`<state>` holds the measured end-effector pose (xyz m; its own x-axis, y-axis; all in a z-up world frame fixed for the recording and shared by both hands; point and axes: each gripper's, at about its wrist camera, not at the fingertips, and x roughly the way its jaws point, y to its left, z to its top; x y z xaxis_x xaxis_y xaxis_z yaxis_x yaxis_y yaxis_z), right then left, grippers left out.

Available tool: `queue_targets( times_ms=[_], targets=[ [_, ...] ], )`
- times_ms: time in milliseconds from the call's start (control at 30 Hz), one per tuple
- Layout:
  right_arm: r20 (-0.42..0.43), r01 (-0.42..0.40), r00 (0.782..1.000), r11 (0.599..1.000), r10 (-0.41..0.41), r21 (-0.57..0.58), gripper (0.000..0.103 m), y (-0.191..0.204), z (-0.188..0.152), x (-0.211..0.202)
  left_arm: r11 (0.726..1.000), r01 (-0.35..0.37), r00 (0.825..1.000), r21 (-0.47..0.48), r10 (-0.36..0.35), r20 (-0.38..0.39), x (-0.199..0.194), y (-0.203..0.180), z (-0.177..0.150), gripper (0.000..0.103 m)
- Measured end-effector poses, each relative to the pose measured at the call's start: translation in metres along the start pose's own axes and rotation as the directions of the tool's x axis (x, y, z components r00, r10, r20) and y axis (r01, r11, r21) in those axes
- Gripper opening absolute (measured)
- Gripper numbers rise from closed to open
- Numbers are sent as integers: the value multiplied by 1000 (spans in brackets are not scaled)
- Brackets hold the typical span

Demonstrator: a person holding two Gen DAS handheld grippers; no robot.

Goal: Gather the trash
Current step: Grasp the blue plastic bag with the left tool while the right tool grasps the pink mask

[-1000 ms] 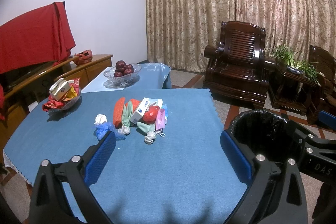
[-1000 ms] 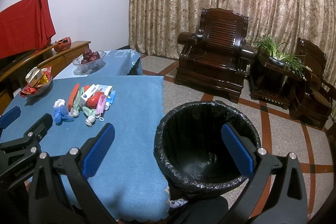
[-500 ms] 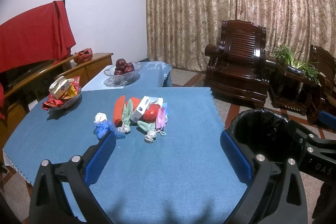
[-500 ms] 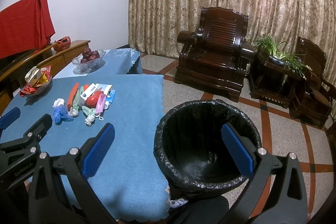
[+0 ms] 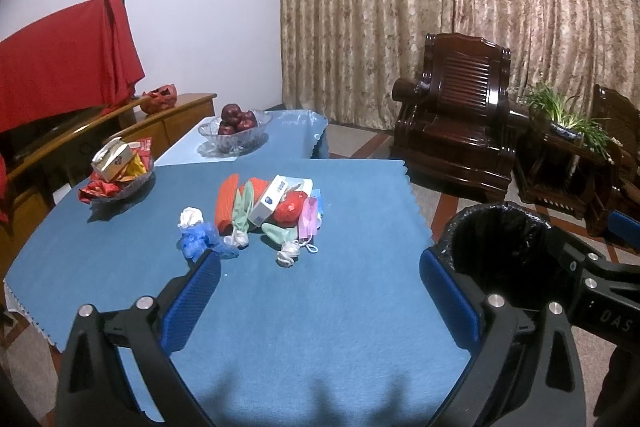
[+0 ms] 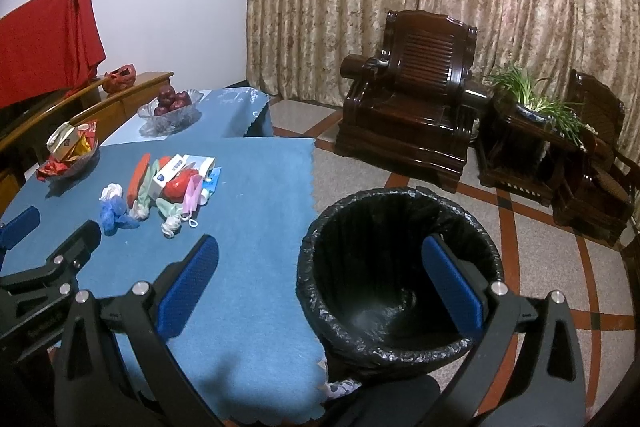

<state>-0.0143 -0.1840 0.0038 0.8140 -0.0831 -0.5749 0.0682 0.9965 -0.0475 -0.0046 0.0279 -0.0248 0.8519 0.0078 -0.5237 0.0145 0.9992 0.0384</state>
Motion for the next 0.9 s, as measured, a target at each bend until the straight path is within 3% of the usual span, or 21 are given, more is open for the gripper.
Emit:
queue_targets(
  times_ms=[267,500,700,800,900],
  targets=[
    [-10,-31,999,999,30,-29,98,18,5,32,1000,4,1000,-26,-4,-22,32,18,5,97],
    [-9,-88,996,991,88,-101,98,65,24,86,991,-104,993,-78,99,-71,82,73,3,97],
    [-35,-142,990,981,139,-135,97,113,33,147,972,-211,974,-101,199,-111,134,124,-3,97],
    [-72,-163,985,975,154,-149,94,139,31,182,965,-237,965,-110,221,-139,156,141,-6,97],
    [-131,-199,975,968,180,-151,82,166,23,215,959,-259,955,-111,237,-179,183,161,-13,95]
  ],
)
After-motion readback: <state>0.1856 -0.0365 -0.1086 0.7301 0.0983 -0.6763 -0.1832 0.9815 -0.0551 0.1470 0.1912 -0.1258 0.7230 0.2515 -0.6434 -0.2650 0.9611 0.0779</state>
